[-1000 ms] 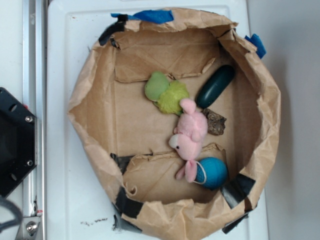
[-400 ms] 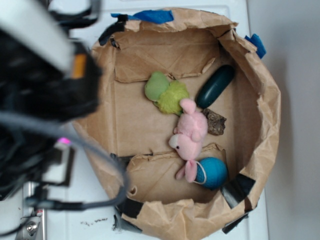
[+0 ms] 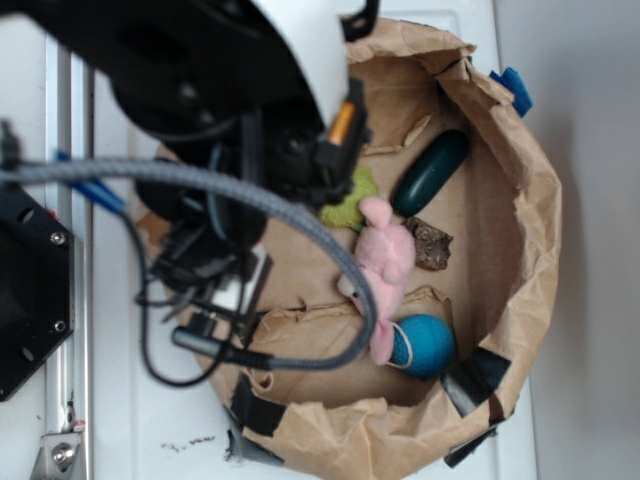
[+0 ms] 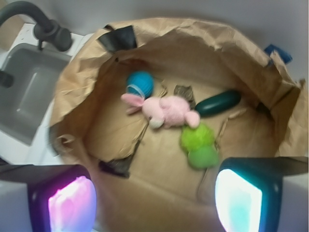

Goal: Grab the green animal.

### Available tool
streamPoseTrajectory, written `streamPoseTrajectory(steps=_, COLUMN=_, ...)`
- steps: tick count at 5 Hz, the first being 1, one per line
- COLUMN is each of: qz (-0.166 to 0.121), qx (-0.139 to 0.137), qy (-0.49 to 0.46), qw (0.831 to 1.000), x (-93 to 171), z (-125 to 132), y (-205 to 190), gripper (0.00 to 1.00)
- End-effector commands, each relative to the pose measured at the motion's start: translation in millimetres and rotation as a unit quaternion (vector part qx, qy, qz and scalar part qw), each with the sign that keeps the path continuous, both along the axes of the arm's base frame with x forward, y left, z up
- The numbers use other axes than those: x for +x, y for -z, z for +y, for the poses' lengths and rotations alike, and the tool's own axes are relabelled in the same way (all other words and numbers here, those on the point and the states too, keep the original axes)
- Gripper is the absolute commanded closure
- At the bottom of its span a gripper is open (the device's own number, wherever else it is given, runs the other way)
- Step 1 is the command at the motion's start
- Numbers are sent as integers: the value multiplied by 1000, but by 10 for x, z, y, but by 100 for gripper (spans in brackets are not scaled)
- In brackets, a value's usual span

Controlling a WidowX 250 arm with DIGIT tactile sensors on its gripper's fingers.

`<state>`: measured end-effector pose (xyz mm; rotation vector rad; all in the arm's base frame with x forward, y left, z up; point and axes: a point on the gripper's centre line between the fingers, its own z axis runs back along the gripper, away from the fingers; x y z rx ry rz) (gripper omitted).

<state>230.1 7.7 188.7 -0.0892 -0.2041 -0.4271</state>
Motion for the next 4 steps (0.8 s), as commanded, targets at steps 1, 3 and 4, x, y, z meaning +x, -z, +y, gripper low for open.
streamPoseTrajectory(steps=1, qz=14, qx=-1, qy=-2, qw=1000, x=68, z=75, y=586, gripper=0)
streamPoseTrajectory(steps=3, qz=54, qx=-21, qy=-22, qw=998, x=332, z=295, y=903, gripper=0)
streamPoseTrajectory(steps=4, qz=61, qx=-12, qy=-12, qw=998, x=380, z=318, y=1124, gripper=0)
